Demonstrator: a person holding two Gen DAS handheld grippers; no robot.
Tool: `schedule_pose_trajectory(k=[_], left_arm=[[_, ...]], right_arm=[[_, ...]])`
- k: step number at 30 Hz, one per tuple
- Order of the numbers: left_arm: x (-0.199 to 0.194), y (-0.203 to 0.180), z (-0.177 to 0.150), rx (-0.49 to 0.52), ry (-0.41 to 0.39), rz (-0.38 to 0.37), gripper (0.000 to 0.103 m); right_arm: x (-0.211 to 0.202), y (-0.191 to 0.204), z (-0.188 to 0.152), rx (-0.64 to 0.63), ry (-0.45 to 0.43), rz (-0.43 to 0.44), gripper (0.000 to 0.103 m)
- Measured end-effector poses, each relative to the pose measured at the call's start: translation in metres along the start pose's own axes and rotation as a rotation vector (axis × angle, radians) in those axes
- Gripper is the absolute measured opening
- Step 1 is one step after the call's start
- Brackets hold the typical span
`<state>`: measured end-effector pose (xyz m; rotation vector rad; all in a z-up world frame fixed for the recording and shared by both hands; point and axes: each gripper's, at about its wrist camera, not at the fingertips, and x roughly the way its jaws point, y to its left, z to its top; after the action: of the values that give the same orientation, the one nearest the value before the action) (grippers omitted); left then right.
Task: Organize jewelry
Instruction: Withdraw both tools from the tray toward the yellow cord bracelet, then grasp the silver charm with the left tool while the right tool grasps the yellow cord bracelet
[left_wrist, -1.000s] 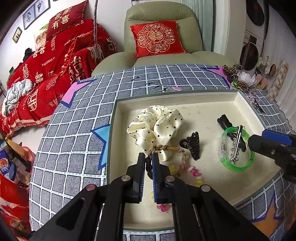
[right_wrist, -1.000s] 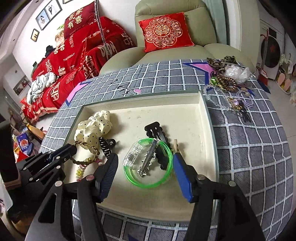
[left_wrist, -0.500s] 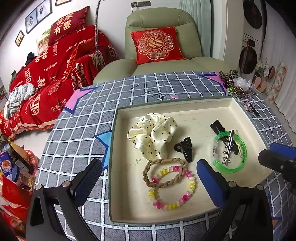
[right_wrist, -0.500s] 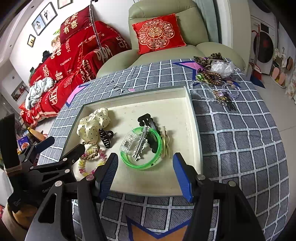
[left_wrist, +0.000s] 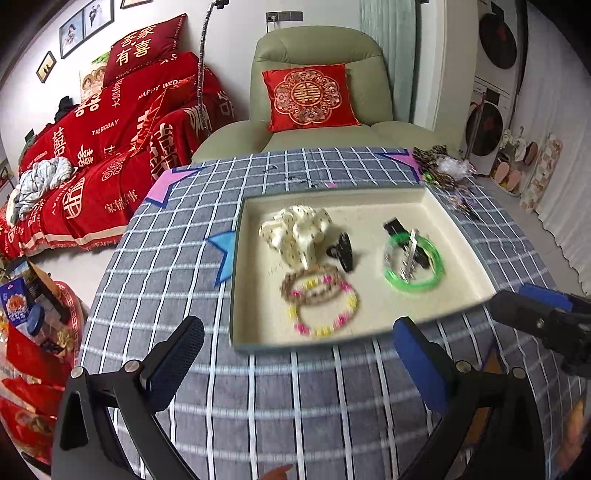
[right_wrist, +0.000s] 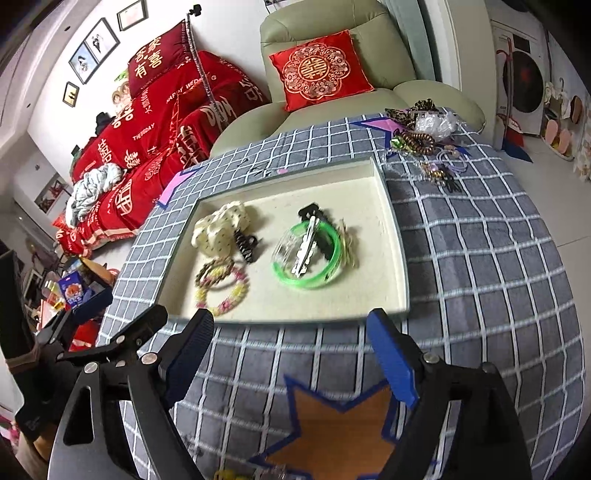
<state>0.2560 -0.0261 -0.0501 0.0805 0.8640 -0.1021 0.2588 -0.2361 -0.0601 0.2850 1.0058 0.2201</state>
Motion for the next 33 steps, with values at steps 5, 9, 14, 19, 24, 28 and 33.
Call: schedule_pose_trajectory(k=[5, 9, 14, 19, 24, 28, 33], left_arm=[[-0.021, 0.001, -0.024, 0.006, 0.008, -0.011, 0.103], [-0.036, 0.008, -0.045, -0.005, 0.017, -0.020, 0.103], [-0.049, 0.017, -0.071, -0.010, 0.020, 0.003, 0.103], [-0.051, 0.022, -0.096, -0.005, 0.038, 0.018, 0.103], [-0.045, 0.019, -0.118, 0.011, 0.065, 0.015, 0.103], [-0.041, 0.018, -0.128, 0.014, 0.083, 0.002, 0.103], [-0.035, 0.016, -0.134, 0.021, 0.090, -0.004, 0.103]], right_arm=[[-0.017, 0.007, -0.020, -0.005, -0.001, 0.015, 0.103], [-0.030, 0.009, -0.038, -0.009, -0.008, 0.011, 0.103], [-0.043, 0.011, -0.059, -0.005, 0.019, 0.014, 0.103], [-0.050, 0.013, -0.084, -0.027, 0.045, -0.011, 0.103], [-0.049, 0.011, -0.105, -0.039, 0.082, -0.035, 0.103], [-0.048, 0.012, -0.124, -0.060, 0.105, -0.064, 0.103], [-0.043, 0.015, -0.141, -0.084, 0.123, -0.087, 0.103]])
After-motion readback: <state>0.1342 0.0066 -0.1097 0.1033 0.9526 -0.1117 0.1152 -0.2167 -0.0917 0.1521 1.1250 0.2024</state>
